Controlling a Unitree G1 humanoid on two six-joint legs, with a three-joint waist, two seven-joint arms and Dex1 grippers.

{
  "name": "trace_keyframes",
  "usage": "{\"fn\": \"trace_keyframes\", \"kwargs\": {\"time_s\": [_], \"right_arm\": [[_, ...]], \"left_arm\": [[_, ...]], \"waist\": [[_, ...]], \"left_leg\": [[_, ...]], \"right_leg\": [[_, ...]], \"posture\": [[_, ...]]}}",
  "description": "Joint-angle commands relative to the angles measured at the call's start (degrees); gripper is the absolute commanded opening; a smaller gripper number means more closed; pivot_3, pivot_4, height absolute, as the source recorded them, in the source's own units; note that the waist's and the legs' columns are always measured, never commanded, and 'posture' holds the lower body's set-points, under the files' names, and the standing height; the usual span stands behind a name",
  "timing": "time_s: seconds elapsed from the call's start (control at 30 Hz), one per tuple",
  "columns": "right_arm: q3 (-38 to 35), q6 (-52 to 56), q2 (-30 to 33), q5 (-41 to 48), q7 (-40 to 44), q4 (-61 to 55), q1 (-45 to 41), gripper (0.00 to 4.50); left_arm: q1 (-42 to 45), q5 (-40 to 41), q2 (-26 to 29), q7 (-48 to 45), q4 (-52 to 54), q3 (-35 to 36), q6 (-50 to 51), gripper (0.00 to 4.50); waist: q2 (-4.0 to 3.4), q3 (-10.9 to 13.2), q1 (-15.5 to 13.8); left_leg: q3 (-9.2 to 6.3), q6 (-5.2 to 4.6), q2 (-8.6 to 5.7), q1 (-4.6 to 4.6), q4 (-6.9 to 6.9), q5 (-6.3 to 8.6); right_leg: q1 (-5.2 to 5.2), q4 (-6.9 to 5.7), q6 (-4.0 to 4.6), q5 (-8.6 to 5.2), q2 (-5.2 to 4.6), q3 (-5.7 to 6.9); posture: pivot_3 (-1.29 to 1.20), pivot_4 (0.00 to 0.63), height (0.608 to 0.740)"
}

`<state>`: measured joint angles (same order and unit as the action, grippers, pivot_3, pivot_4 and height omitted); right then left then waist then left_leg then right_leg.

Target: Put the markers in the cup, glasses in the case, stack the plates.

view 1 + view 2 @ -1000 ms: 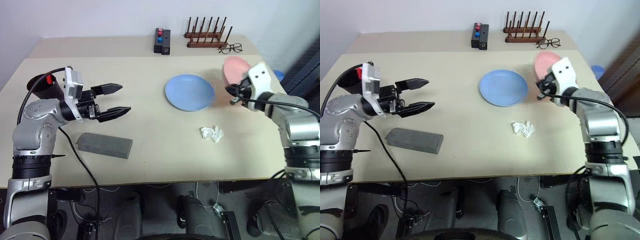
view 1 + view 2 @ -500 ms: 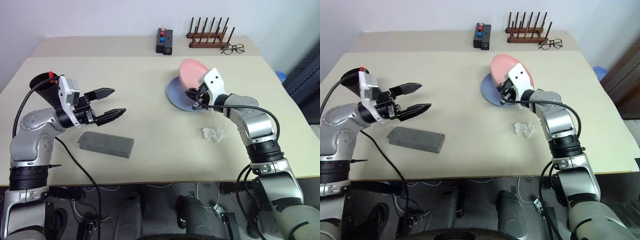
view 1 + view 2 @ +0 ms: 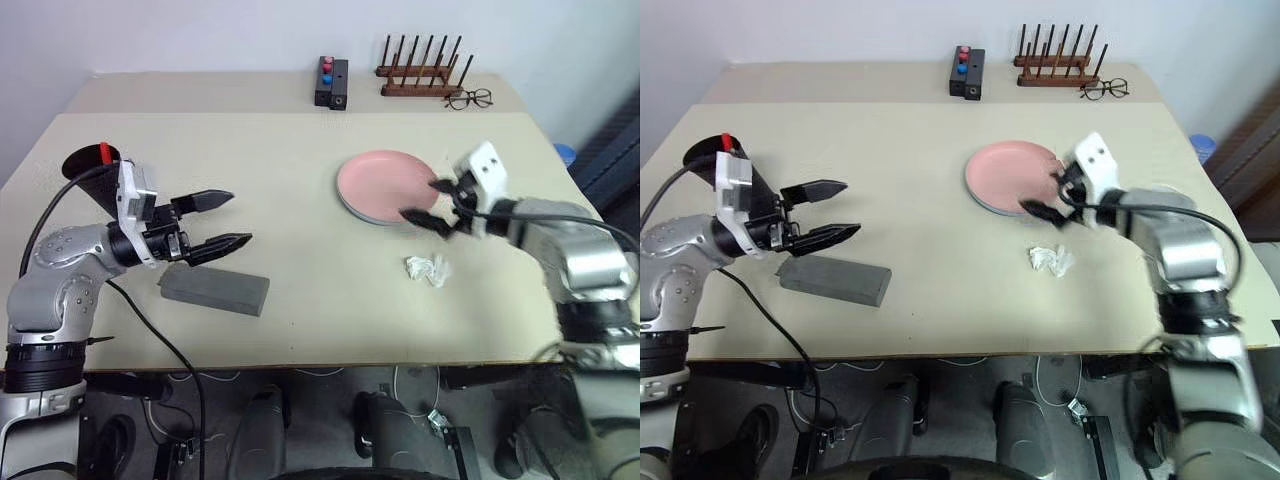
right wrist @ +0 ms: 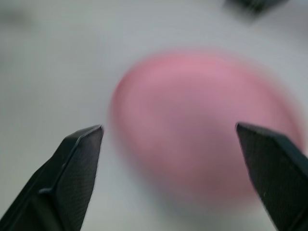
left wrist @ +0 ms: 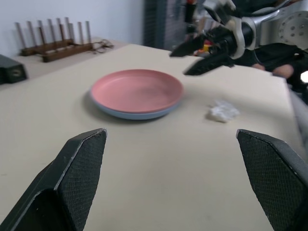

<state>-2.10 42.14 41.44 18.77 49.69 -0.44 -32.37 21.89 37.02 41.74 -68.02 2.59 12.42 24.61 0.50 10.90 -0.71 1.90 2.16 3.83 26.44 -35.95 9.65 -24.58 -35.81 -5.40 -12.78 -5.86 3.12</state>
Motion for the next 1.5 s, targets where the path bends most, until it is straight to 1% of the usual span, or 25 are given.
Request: {"fn": "trace_keyframes", "kwargs": {"time_s": [0.03, 0.13, 0.2, 0.33, 0.4, 0.43, 0.47, 0.5, 0.53, 0.57, 0.67, 0.7, 0.8, 0.87, 0.93, 1.0, 1.1, 1.17, 1.2, 1.27, 1.3, 1.37, 1.4, 1.5], "right_arm": [[-1.80, 7.72, 4.92, 6.12, 5.07, -9.01, 4.16, 4.44], [0.17, 8.75, 6.79, 4.72, 4.33, -9.54, 7.32, 4.44], [3.70, 7.40, 8.70, 1.41, 3.97, -9.31, 9.66, 4.44], [5.88, 5.06, 8.25, -0.88, 2.61, -7.24, 10.63, 4.44], [6.84, 2.18, 6.90, -2.70, 1.46, -3.44, 10.18, 3.93], [8.33, -0.11, 7.17, -4.76, 1.16, -1.96, 10.26, 3.60], [9.35, -1.71, 7.43, -6.20, 1.16, -1.02, 10.31, 3.16], [9.22, -2.37, 7.01, -6.43, 0.97, -0.53, 9.81, 2.63], [8.65, -2.68, 6.39, -6.20, 0.78, -0.18, 9.06, 2.04], [7.96, -2.81, 5.87, -5.88, 0.53, 0.25, 7.92, 1.62], [7.32, -4.03, 6.55, -6.19, 1.52, 0.99, 5.79, 0.08], [7.14, -4.37, 6.71, -6.21, 1.91, 1.19, 5.42, 0.03], [3.71, -3.71, 5.75, -1.97, 4.35, 0.03, 3.30, 0.03], [-0.01, -3.47, 4.61, 3.88, 7.44, -2.88, 0.72, 0.03], [-2.25, -5.29, -0.01, 5.84, 4.32, -0.44, -6.72, 0.03], [-2.26, -9.29, -4.14, 4.15, 0.82, 3.88, -11.51, 0.03], [1.85, -21.66, -9.81, -7.14, -10.75, 18.44, -18.21, 0.03], [3.16, -27.33, -12.19, -11.77, -16.53, 27.11, -21.40, 0.03], [4.17, -29.79, -12.89, -13.88, -17.92, 31.52, -22.55, 0.03], [4.37, -31.76, -14.32, -14.44, -17.59, 37.65, -23.47, 0.03], [4.82, -32.00, -14.37, -14.59, -16.01, 39.55, -23.21, 0.56], [6.57, -32.96, -13.84, -16.32, -14.11, 41.18, -22.14, 1.27], [6.33, -33.13, -13.65, -16.32, -13.62, 41.54, -22.09, 1.86], [4.50, -33.06, -12.94, -15.28, -12.24, 41.19, -23.01, 3.46]], "left_arm": [[0.52, 1.83, -0.29, -0.47, 1.96, -0.04, 0.76, 4.50], [1.07, 1.59, -0.45, -1.31, 1.56, -1.12, 0.89, 4.50], [1.54, 0.99, -0.55, -1.40, 1.14, -1.50, 0.26, 4.50], [2.47, 0.79, -0.32, -1.65, 0.03, -1.66, -0.02, 4.50], [2.51, 0.69, -0.27, -1.47, 0.04, -1.45, -0.08, 4.50], [2.35, 0.53, -0.23, -1.29, 0.17, -1.31, -0.22, 4.50], [2.27, 0.39, -0.24, -1.18, 0.21, -1.27, -0.34, 4.50], [2.01, 0.43, -0.15, -1.10, 0.45, -1.04, -0.35, 4.50], [1.80, 0.53, -0.05, -1.03, 0.66, -0.81, -0.25, 4.50], [1.64, 0.46, -0.05, -0.81, 0.74, -0.57, -0.41, 4.50], [1.36, 0.28, -0.04, -0.52, 0.71, -0.26, -0.82, 4.50], [1.36, 0.26, -0.05, -0.48, 0.67, -0.26, -0.87, 4.50], [1.68, 0.91, -0.50, 0.38, 0.51, 0.57, -0.89, 4.50], [2.40, 1.28, -0.85, 1.24, -0.14, 1.25, -0.95, 4.50], [4.52, -1.88, -2.81, 5.49, -3.29, 1.50, -4.40, 4.50], [5.78, -5.59, -4.47, 8.24, -6.07, 1.21, -9.63, 4.50], [5.88, -5.89, -6.96, 11.08, -6.14, 1.01, -10.23, 4.50], [5.42, -5.37, -7.92, 12.44, -5.20, 0.78, -9.13, 4.50], [4.79, -5.11, -8.21, 12.89, -4.43, 0.82, -8.82, 4.50], [3.22, -4.63, -8.43, 13.06, -2.40, 0.74, -8.44, 4.50], [2.47, -4.04, -8.41, 13.34, -1.29, 0.86, -7.71, 4.50], [0.85, -1.94, -7.53, 12.69, 0.37, 1.66, -5.45, 4.50], [0.25, -1.61, -7.28, 12.67, 0.85, 1.90, -5.07, 4.50], [-0.59, -0.88, -6.92, 12.99, 1.38, 2.34, -4.25, 4.50]], "waist": [[-0.02, 0.01, 0.20], [-0.04, -0.01, 0.71], [-0.04, -0.01, 0.68], [-0.03, -0.01, 0.37], [-0.01, -0.02, 0.34], [-0.02, -0.02, 0.30], [0.00, -0.03, 0.29], [0.02, -0.05, 0.31], [0.02, -0.05, 0.32], [0.02, -0.05, 0.34], [-0.01, -0.03, 0.30], [-0.01, -0.03, 0.26], [-0.01, -0.02, 0.07], [-0.01, 0.00, 0.07], [-0.04, 0.01, 0.33], [-0.05, 0.01, 0.56], [0.04, -0.07, 0.66], [0.06, -0.06, 0.37], [0.06, -0.05, 0.19], [0.02, -0.02, 0.16], [0.01, 0.00, 0.16], [-0.01, 0.01, 0.27], [-0.02, 0.01, 0.40], [-0.03, 0.02, 0.74]], "left_leg": [[0.01, 0.00, 0.00, 0.00, -0.01, 0.00], [0.00, 0.00, 0.02, -0.07, -0.03, 0.00], [0.00, 0.00, 0.02, -0.07, -0.04, 0.00], [0.00, 0.00, 0.01, 0.00, -0.04, 0.00], [0.01, 0.00, 0.01, 0.01, -0.06, 0.00], [0.00, 0.00, 0.01, 0.00, -0.07, 0.00], [0.01, 0.00, 0.01, 0.00, -0.08, 0.00], [0.00, 0.00, 0.01, -0.01, -0.07, 0.00], [0.00, 0.00, 0.01, -0.02, -0.08, 0.00], [0.00, 0.00, 0.01, -0.02, -0.08, 0.00], [0.00, 0.00, 0.01, -0.01, -0.08, 0.00], [0.01, 0.00, 0.01, 0.00, -0.08, 0.00], [0.01, 0.00, 0.01, 0.01, -0.05, 0.00], [0.01, 0.00, 0.01, 0.01, -0.05, 0.00], [0.01, 0.00, 0.01, -0.01, -0.06, 0.00], [0.00, 0.00, 0.01, -0.06, -0.10, 0.00], [-0.02, 0.00, 0.01, -0.08, -0.05, 0.00], [0.00, 0.00, 0.01, -0.01, -0.02, -0.01], [0.01, 0.00, -0.01, 0.05, -0.03, -0.01], [0.01, 0.00, -0.02, 0.07, -0.01, -0.01], [0.03, 0.00, -0.02, 0.08, 0.03, -0.01], [0.03, -0.01, -0.02, 0.09, 0.06, -0.02], [0.03, -0.01, -0.02, 0.07, 0.06, -0.02], [0.02, -0.01, -0.01, -0.01, 0.05, -0.02]], "right_leg": [[-0.01, -0.01, 0.00, 0.00, 0.00, -0.01], [-0.01, -0.06, 0.03, 0.02, 0.00, -0.02], [-0.01, -0.06, 0.03, 0.01, 0.00, -0.02], [-0.04, 0.02, 0.03, 0.01, -0.01, -0.02], [-0.04, 0.02, 0.03, 0.02, -0.01, -0.02], [-0.02, 0.02, 0.03, 0.02, 0.00, -0.01], [-0.02, 0.02, 0.03, 0.02, 0.00, -0.02], [-0.01, 0.02, 0.03, 0.02, 0.00, -0.01], [0.00, 0.02, 0.03, 0.02, 0.00, -0.01], [0.00, 0.02, 0.03, 0.02, 0.00, -0.01], [0.00, 0.02, 0.03, 0.02, 0.00, -0.02], [-0.02, 0.02, 0.03, 0.02, 0.00, -0.02], [-0.03, 0.03, 0.02, 0.02, 0.00, -0.01], [-0.02, 0.03, 0.02, 0.02, 0.00, -0.01], [-0.02, 0.02, 0.02, 0.03, 0.00, -0.01], [-0.03, -0.07, 0.04, 0.05, 0.02, -0.01], [0.00, -0.09, 0.04, 0.04, 0.04, 0.00], [0.00, 0.01, 0.01, 0.04, 0.04, 0.00], [-0.02, 0.04, 0.00, 0.05, 0.04, -0.01], [-0.02, 0.08, -0.05, 0.08, 0.04, -0.01], [-0.02, 0.11, -0.14, 0.13, 0.04, -0.02], [-0.04, 0.10, -0.19, 0.16, 0.04, -0.02], [-0.04, 0.08, -0.19, 0.16, 0.04, -0.02], [-0.04, -0.06, -0.19, 0.15, 0.04, -0.02]], "posture": [[0.00, 0.150, 0.740], [0.00, 0.150, 0.740], [0.00, 0.150, 0.740], [0.00, 0.150, 0.740], [0.00, 0.150, 0.740], [0.00, 0.150, 0.740], [0.00, 0.150, 0.740], [0.00, 0.150, 0.740], [0.00, 0.150, 0.740], [0.00, 0.150, 0.740], [0.00, 0.150, 0.740], [0.00, 0.150, 0.740], [0.00, 0.150, 0.740], [0.00, 0.150, 0.740], [0.00, 0.150, 0.740], [0.00, 0.150, 0.740], [0.00, 0.150, 0.740], [0.00, 0.150, 0.740], [0.00, 0.150, 0.740], [0.00, 0.150, 0.740], [0.00, 0.150, 0.740], [0.00, 0.150, 0.740], [0.00, 0.150, 0.740], [0.00, 0.150, 0.740]]}}
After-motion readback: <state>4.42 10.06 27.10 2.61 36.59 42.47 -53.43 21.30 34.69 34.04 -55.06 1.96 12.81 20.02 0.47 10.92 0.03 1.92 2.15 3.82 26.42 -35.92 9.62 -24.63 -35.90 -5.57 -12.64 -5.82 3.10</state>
